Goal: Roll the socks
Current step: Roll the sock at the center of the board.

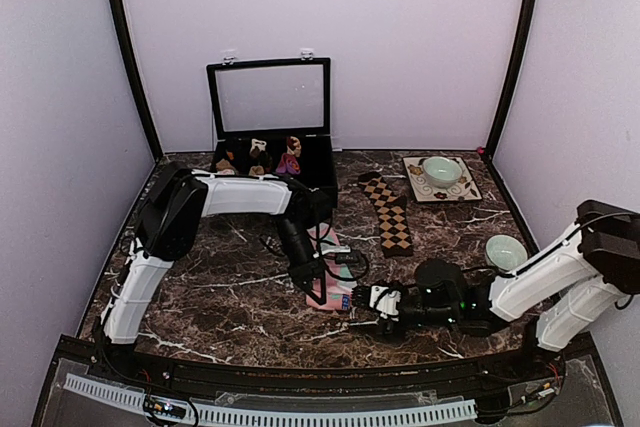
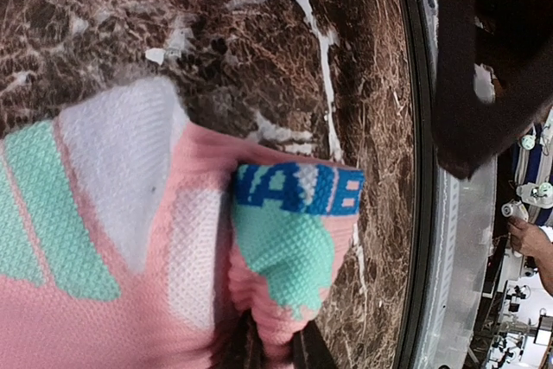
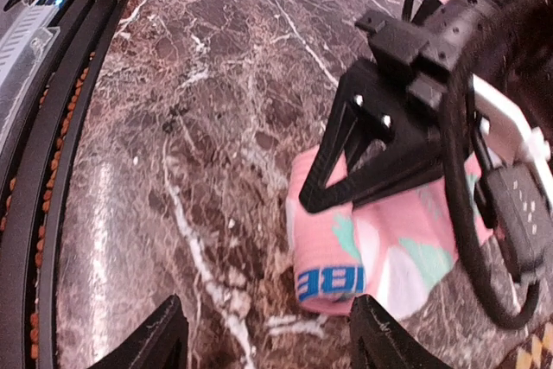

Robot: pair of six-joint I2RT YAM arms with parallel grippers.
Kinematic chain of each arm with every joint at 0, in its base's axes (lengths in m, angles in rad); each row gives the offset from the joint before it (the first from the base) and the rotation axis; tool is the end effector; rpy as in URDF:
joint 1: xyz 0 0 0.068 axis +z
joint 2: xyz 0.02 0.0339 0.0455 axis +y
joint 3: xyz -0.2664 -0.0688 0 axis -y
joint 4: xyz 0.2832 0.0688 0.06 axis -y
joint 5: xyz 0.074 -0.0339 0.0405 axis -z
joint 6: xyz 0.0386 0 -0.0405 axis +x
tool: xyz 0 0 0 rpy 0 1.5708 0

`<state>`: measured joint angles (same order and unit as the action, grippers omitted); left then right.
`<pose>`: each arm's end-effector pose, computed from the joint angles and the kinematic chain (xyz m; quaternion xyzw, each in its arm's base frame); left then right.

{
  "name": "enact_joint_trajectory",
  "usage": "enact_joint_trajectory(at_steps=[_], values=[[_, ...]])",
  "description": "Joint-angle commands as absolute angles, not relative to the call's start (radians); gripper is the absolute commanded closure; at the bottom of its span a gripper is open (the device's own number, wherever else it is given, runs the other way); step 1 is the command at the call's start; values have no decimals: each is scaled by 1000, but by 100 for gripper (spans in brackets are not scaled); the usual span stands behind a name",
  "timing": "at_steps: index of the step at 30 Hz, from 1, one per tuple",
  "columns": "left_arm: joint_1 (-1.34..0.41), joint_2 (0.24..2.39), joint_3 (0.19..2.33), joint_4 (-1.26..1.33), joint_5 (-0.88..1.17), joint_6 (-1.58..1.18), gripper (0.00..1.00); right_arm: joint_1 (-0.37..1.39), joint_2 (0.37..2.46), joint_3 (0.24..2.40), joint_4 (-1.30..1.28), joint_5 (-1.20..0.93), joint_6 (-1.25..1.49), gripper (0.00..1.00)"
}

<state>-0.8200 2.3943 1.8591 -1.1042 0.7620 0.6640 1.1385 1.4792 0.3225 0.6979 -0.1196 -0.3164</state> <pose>0.3098 -0.3710 0.1000 -0.6175 -0.6925 0.3680 0.0607 0.1069 0.2428 0.0939 -0.5874 0.6123 0.2570 0.4627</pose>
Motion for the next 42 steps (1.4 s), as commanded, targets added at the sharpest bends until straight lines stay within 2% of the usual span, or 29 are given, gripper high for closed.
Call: enact_joint_trajectory(at_steps=[1,7,15,23,24,27,30,31,33,42], values=[[-830,2514,1834,-1091,517,640,93,1149,1568,431,684,-159,-478,39],[-830,2532,1846,-1106,516,649,94,1134,1681,546,646,-210,-537,46],[-830,2535,1858,-1125,529,672,92,1061,1749,588,594,-265,-542,52],[-830,2520,1860,-1140,534,693,83,1020,1816,621,507,-291,-514,62],[-830,2515,1858,-1141,532,693,80,1015,1824,625,492,-289,-511,64],[-824,2462,1831,-1123,534,686,54,998,1856,624,439,-295,-498,69],[-808,2376,1778,-1082,544,670,39,985,1868,601,422,-306,-471,74],[-798,2345,1756,-1065,548,664,32,981,1867,589,422,-309,-459,76],[-784,2286,1712,-1029,545,651,2,975,1866,566,423,-312,-440,78],[-742,2034,1488,-777,492,598,1,964,1895,559,397,-319,-341,86]])
